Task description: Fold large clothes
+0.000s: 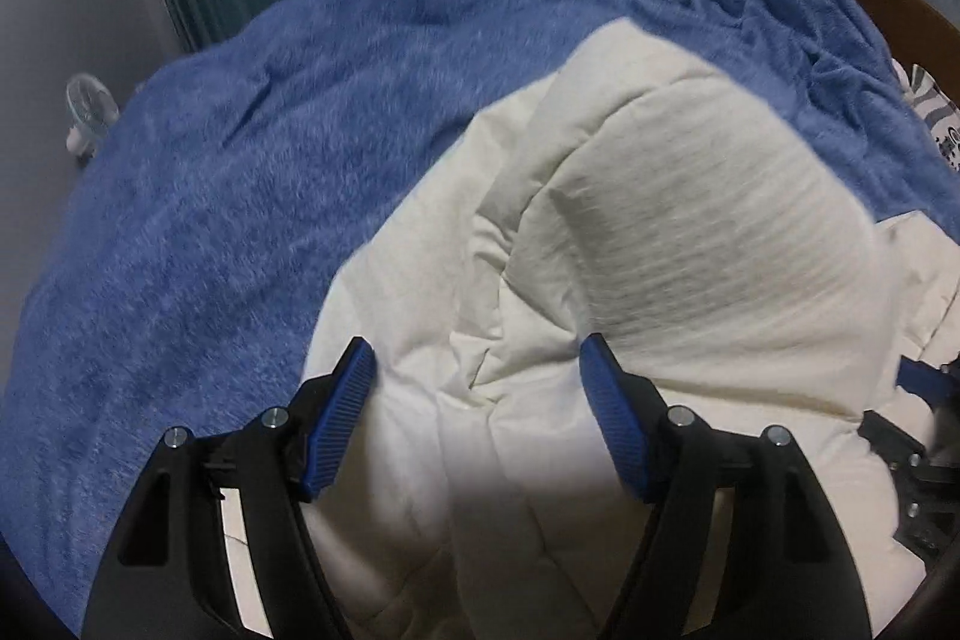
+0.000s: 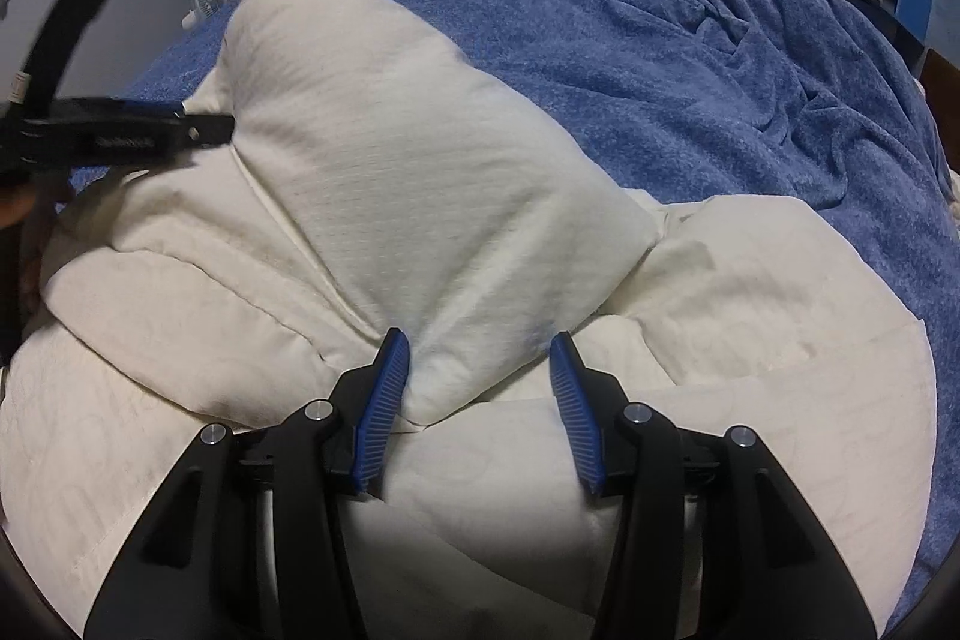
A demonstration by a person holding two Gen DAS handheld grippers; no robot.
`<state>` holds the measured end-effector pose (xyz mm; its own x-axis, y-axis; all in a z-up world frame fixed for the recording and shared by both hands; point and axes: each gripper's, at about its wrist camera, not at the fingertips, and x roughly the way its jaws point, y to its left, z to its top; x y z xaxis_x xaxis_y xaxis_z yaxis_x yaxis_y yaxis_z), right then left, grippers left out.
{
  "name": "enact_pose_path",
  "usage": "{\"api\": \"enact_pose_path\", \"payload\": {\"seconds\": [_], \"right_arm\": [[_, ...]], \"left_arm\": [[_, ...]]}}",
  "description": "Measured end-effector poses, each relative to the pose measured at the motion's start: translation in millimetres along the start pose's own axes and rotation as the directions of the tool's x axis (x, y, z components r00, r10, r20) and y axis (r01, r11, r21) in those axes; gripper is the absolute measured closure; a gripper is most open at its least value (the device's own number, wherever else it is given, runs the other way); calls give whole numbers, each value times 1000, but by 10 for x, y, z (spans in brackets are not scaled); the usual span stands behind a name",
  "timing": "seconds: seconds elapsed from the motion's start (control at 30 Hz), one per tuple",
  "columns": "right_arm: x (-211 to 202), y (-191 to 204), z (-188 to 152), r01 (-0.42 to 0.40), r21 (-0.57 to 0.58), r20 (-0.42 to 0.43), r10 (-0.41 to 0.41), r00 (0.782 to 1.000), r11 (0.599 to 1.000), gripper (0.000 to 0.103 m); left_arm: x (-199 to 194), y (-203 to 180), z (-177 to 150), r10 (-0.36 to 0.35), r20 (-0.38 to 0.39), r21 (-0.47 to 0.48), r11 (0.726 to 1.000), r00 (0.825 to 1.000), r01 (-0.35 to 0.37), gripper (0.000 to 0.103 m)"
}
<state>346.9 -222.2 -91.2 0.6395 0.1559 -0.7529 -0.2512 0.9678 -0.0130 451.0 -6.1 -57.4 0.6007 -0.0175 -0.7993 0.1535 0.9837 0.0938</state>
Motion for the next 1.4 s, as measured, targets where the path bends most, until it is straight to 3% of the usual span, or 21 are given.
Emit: {"api": "enact_pose_path", "payload": {"seconds": [0.13,0.23,0.37,0.47,0.6,0.73,0.9,1.07,1.13,1.23,1.4], "right_arm": [[6,26,5,-2,-8,3,2,1000,1000,55],[14,36,15,0,-12,4,0,1000,1000,55],[21,29,12,-2,-9,4,2,1000,1000,55],[17,29,1,-2,-6,10,2,1000,1000,55],[11,15,-16,-3,-4,14,3,1000,1000,55],[-1,17,-28,0,-7,21,0,1000,1000,55],[-2,12,-34,3,-6,28,-3,1000,1000,54],[-66,-14,5,-2,5,20,2,1000,1000,44],[-227,35,55,23,-28,-4,-23,1000,999,27],[-583,70,69,7,-28,-7,-7,1000,1000,24],[-1285,194,-23,-2,57,-14,3,1000,998,23]], "left_arm": [[184,263,-115,-137,-52,-134,983,989,130,33],[256,358,-175,-194,-46,-178,967,980,183,32],[105,313,-229,-174,10,-150,973,985,173,33],[-223,259,-349,-114,80,-87,989,990,121,33],[-617,183,-651,-128,128,-2,992,983,129,33],[-631,109,-912,-67,88,92,994,994,59,33],[-463,128,-964,-79,54,60,995,995,76,33],[-714,114,-975,-40,84,66,997,996,34,33],[-921,131,-1041,-40,75,54,998,996,36,33],[-1279,127,-1177,-38,67,50,998,997,35,33],[-2115,123,-1470,-31,147,33,999,989,26,25]]}}
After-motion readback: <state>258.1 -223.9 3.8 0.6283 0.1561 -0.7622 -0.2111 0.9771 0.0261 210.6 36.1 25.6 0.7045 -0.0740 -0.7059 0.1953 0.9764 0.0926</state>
